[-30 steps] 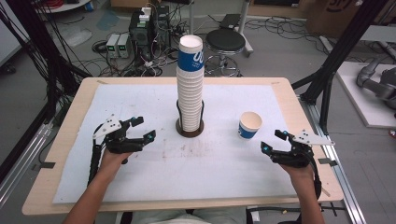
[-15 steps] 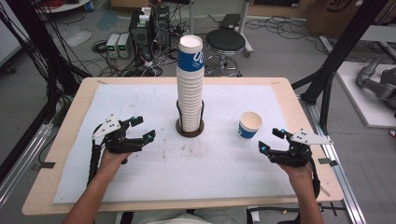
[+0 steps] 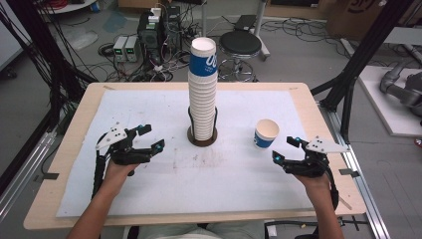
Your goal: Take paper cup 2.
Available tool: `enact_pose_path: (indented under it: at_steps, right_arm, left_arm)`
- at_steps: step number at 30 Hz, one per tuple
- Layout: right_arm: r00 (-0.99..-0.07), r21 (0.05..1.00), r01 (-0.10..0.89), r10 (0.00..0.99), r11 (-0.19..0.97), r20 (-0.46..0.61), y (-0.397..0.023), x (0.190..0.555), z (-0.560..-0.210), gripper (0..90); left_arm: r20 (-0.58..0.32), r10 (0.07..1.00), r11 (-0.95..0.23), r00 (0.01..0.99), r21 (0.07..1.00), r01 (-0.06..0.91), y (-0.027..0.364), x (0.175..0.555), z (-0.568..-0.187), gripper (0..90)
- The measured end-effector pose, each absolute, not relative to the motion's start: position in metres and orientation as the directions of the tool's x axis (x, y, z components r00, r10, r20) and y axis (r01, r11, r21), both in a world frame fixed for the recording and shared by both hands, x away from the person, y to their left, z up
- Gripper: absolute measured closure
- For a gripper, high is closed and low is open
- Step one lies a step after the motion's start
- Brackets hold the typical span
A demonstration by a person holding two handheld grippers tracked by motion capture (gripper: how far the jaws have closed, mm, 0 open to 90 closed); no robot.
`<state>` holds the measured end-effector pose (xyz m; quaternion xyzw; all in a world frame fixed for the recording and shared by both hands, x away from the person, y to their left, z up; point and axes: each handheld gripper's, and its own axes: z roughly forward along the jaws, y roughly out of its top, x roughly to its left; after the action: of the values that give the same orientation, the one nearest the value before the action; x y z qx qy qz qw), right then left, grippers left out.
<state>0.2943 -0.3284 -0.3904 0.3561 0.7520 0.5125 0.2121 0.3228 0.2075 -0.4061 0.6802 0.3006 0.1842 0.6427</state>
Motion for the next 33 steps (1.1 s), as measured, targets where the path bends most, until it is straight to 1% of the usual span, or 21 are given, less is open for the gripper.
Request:
enact_pose_path:
  at_steps: [7, 11, 16, 20, 25, 29, 33]
  right_arm:
    - [-0.661, 0.924, 0.317, 0.748, 0.215, 0.052, -0.328, 0.294, -0.388, 19.6]
    - [-0.661, 0.926, 0.311, 0.749, 0.215, 0.048, -0.328, 0.293, -0.386, 19.6]
    - [-0.658, 0.925, 0.318, 0.751, 0.207, 0.058, -0.330, 0.292, -0.387, 19.6]
    - [-0.660, 0.927, 0.316, 0.749, 0.204, 0.060, -0.330, 0.291, -0.385, 19.6]
    - [-0.666, 0.924, 0.320, 0.743, 0.212, 0.060, -0.330, 0.293, -0.387, 19.6]
    - [-0.666, 0.922, 0.324, 0.743, 0.211, 0.064, -0.330, 0.292, -0.387, 19.6]
    - [-0.665, 0.924, 0.322, 0.744, 0.206, 0.066, -0.331, 0.291, -0.387, 19.6]
  left_arm:
    - [-0.135, 0.645, 0.009, 0.752, 0.985, 0.170, 0.208, 0.322, -0.402, 18.0]
    - [-0.152, 0.636, 0.029, 0.757, 0.984, 0.174, 0.207, 0.324, -0.395, 17.8]
    - [-0.137, 0.605, 0.040, 0.784, 0.989, 0.142, 0.201, 0.331, -0.366, 16.5]
    - [-0.137, 0.580, 0.045, 0.803, 0.990, 0.137, 0.197, 0.342, -0.341, 16.4]
    - [-0.111, 0.557, 0.018, 0.823, 0.992, 0.122, 0.190, 0.356, -0.309, 16.4]
    - [-0.107, 0.526, 0.015, 0.844, 0.993, 0.117, 0.184, 0.369, -0.285, 16.4]
    - [-0.083, 0.521, -0.008, 0.850, 0.995, 0.102, 0.176, 0.381, -0.260, 16.3]
